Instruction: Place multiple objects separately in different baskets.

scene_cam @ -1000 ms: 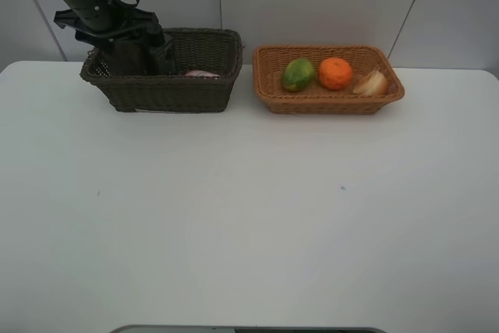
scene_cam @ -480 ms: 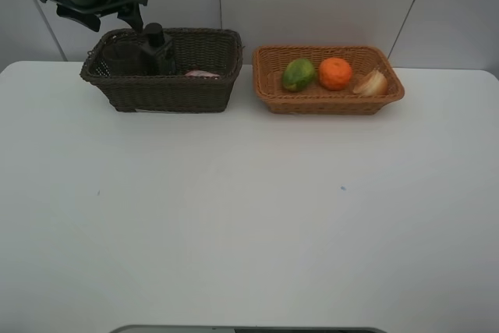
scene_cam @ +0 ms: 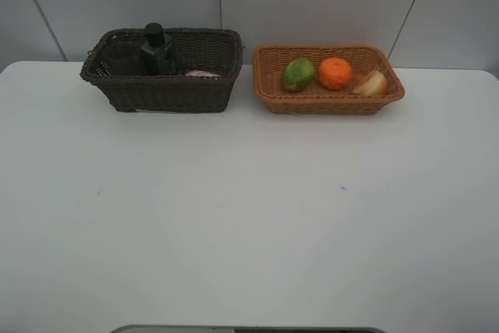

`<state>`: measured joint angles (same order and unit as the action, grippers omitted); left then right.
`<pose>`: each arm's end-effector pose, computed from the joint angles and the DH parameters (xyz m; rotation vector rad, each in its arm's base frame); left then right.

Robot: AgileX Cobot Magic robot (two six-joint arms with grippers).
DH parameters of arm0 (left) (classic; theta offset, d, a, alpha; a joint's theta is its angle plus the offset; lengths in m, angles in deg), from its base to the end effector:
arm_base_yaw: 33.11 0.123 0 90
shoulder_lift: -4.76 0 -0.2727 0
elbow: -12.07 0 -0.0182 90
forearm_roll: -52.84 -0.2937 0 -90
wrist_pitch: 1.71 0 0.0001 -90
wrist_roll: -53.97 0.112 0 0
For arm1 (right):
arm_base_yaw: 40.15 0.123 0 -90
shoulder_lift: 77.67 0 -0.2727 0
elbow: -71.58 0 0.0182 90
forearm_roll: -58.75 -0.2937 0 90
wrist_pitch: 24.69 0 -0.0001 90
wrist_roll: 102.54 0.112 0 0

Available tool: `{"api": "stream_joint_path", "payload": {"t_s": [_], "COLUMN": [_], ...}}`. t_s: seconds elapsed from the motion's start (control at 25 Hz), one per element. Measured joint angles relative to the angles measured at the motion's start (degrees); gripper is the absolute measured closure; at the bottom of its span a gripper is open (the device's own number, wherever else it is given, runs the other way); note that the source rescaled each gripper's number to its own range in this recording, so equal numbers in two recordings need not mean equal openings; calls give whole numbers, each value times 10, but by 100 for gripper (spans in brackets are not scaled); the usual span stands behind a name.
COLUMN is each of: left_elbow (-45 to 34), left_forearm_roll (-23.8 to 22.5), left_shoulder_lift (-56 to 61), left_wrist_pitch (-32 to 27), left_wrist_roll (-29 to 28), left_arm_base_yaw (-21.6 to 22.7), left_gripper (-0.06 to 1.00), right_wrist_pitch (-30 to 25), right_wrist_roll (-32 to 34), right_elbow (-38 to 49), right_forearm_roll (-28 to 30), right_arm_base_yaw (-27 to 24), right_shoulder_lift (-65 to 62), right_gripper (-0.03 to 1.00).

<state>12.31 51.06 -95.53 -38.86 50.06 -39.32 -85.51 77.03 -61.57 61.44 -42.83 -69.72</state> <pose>0.4149 -0.0430 0.2758 0.0689 2.3937 -0.0488 0.0600 -0.0074 0.2965 0.0426 2.0178 -0.0904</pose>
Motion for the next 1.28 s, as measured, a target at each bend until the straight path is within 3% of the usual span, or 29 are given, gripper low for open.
{"api": "stream_joint_path", "payload": {"t_s": [0.36,0.64,0.84,1.08,1.28], "left_elbow": [-171,-287,-357,-392,-418], "left_forearm_roll": [-3,-3,-2,0,3], "left_shoulder_lift": [227,395,515,624,687], "left_wrist_pitch": [24,4,-37,-125,-155], "left_wrist_roll": [-1,-1,-1,0,1], "left_arm_base_yaw": [48,52,52,52,52], "left_gripper": [-5,-5,-5,-5,-5], "right_wrist_pitch": [0,0,0,0,0], "right_wrist_roll": [0,0,0,0,0], "right_elbow": [0,0,0,0,0], "right_forearm_roll": [0,0,0,0,0], "right_arm_base_yaw": [0,0,0,0,0], "right_shoulder_lift": [0,0,0,0,0], "right_gripper": [9,9,9,9,9]}}
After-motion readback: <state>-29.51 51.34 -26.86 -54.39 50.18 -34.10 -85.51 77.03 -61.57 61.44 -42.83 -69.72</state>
